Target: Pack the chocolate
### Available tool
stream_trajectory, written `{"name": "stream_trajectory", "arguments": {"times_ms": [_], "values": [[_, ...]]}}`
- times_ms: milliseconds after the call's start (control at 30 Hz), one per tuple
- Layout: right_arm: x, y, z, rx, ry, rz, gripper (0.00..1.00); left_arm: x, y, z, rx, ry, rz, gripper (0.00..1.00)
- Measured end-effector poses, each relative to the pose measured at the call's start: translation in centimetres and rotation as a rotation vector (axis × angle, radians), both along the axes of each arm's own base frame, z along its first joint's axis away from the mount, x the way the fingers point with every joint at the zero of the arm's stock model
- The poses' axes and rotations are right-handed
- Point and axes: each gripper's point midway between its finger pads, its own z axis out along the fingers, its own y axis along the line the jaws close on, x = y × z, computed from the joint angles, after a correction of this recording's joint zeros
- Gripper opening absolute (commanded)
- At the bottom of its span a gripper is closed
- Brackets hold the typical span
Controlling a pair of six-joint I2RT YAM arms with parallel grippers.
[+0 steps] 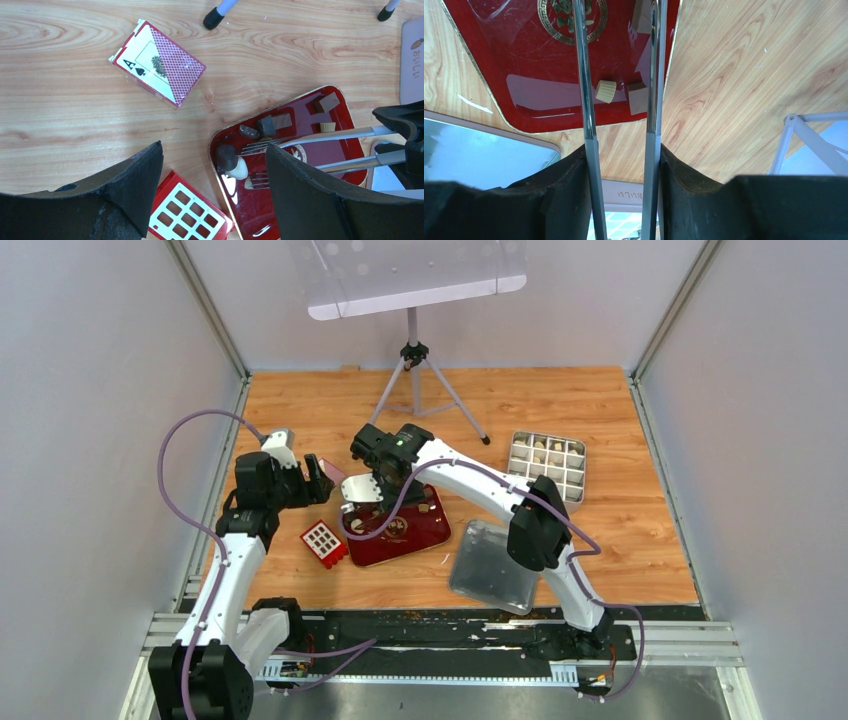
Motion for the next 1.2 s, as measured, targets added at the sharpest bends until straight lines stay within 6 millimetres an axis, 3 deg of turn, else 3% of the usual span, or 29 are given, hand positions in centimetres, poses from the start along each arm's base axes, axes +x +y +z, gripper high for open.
{"name": "stream_trajectory", "arguments": {"times_ms": [467, 733, 833, 967, 1200], "values": [[-1.6, 0.9, -1.8, 0.039, 0.092, 0.018, 0.44, 0.0, 0.0, 0.0, -0.001, -0.001, 0.0, 0.83], [-2.3, 1.3, -2.6, 0.071, 0.125, -0.078, 0.47, 0.1, 0.0, -0.1, -0.002, 0.003, 0.0, 0.83], [-2.6, 1.5, -2.9, 0.085, 0.132, -0.133, 0.43, 0.1, 0.0, -0.1, -0.005, 0.005, 0.002, 0.83], [-2.8, 1.5, -3.3, 0.089, 0.136, -0.187, 0.3, 0.1, -0.1, -0.3, -0.008, 0.01, -0.001, 0.83], [-3.1, 0.8, -3.4, 0.07, 0.15, -0.217, 0.22, 0.1, -0.1, -0.6, -0.008, 0.022, -0.001, 0.83]]}}
